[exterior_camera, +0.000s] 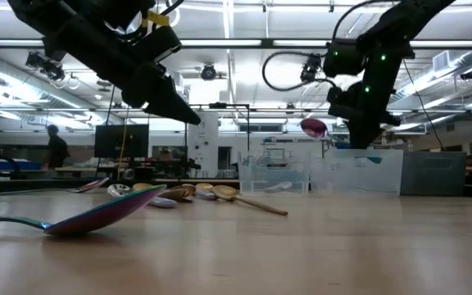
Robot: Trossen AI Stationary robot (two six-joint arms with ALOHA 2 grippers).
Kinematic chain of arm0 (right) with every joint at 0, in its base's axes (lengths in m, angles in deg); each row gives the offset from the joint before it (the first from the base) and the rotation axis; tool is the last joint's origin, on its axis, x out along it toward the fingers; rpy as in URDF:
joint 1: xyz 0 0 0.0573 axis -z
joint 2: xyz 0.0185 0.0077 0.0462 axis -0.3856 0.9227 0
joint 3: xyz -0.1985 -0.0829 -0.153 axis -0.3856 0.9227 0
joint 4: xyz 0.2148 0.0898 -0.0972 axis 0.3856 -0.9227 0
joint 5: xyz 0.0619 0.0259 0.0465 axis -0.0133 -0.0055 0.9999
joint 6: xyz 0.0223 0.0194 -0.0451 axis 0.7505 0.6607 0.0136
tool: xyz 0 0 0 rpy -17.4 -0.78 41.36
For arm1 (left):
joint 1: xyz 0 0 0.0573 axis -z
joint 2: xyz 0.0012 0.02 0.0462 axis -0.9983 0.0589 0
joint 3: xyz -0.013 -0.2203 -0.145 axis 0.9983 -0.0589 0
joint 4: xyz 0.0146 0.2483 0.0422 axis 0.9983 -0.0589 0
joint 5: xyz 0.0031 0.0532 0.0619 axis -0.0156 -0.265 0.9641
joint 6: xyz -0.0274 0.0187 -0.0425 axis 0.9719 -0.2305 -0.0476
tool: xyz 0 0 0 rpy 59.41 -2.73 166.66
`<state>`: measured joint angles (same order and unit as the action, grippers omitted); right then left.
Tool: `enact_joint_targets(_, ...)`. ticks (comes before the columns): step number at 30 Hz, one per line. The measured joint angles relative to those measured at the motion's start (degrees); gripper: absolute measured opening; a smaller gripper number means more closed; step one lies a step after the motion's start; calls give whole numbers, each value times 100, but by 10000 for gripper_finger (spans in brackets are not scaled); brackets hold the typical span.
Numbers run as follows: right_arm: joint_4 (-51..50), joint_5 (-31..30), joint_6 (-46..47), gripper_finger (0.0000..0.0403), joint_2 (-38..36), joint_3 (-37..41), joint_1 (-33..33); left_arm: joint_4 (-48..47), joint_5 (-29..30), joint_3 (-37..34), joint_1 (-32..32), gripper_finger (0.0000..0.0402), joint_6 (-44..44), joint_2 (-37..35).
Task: Sort silverware by color (type)
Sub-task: Put the middle purple spoon into the right transparent bin
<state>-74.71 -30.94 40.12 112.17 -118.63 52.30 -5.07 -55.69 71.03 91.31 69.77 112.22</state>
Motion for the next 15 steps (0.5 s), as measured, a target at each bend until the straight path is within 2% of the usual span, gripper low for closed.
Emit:
enact_joint_targets(6, -93, 612, -44, 16, 382, 0, 363, -96, 1, -1, 0, 166, 90, 0)
enact_joint_targets(15, -345, 986, -13, 20, 582, 2, 742, -106, 0, -1, 0, 166, 99, 0)
